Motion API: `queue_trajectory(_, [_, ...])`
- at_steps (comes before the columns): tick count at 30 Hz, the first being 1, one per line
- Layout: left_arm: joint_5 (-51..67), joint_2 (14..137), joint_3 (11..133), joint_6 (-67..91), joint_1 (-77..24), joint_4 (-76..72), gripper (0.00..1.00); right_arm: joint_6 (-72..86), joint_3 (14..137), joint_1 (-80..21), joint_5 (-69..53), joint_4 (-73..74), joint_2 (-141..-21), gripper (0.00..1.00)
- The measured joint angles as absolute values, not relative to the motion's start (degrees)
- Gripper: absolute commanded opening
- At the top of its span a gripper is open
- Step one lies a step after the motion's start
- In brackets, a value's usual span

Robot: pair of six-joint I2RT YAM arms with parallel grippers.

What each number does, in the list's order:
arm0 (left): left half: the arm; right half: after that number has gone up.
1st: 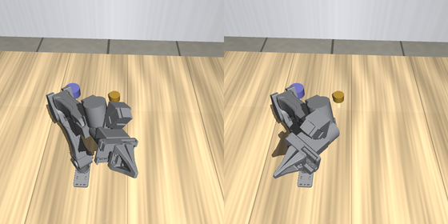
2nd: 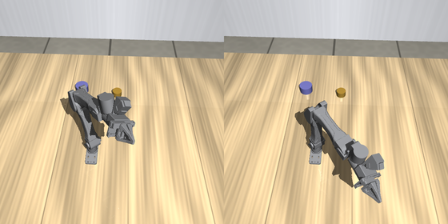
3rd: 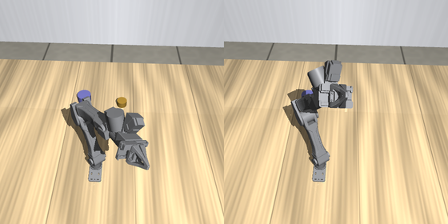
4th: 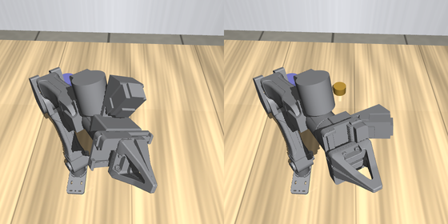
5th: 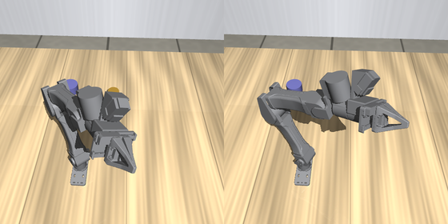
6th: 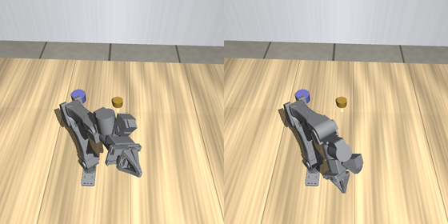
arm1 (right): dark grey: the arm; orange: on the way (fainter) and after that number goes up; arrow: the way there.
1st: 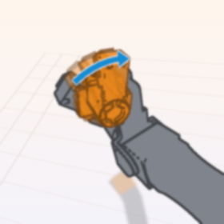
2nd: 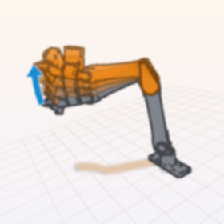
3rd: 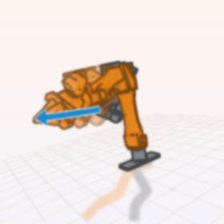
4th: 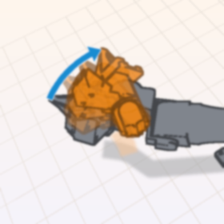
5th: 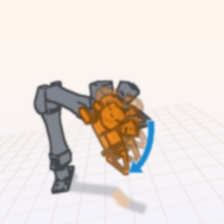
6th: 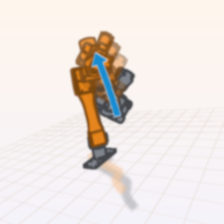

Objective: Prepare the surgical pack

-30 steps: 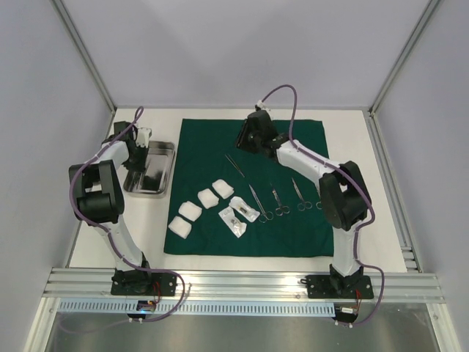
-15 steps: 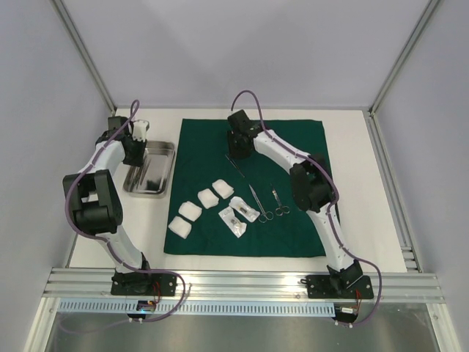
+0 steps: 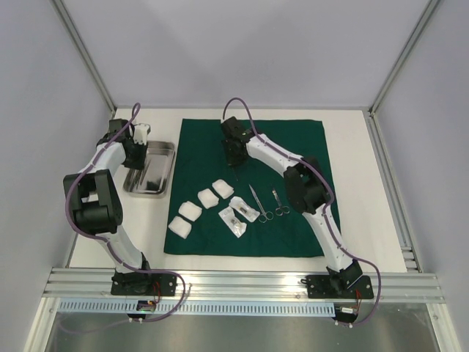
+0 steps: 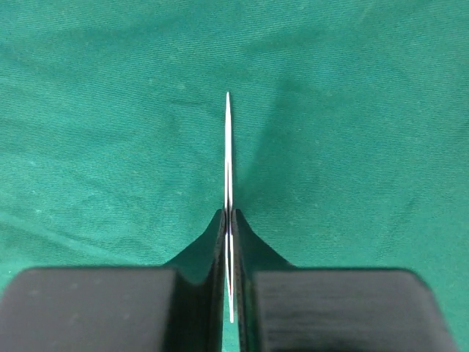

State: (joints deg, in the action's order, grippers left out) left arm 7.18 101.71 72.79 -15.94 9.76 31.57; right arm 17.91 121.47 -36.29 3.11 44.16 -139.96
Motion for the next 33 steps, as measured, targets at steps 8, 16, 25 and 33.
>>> queue_trajectory(8, [7.7,101.3,72.8,-16.1,9.8,32.4,0.27,19.4,121.0,-36.6,6.1,43.7,-139.4,0.0])
queue_trajectory(16, [14.9,96.3,72.8,-16.9,9.7,35.8,0.39,33.1,104.6,-37.1,7.4,31.0,-124.3,0.0])
queue_trajectory(25, [20.1,91.2,73.5,-18.5,-1.3,39.8,0.46,56.6,94.6,-40.9,9.0,13.1,-116.0,0.01])
queue_trajectory(33, [17.2,85.3,71.5,-22.0,-17.0,34.5,0.52,67.7,92.6,-44.2,8.6,9.0,-116.1,0.0])
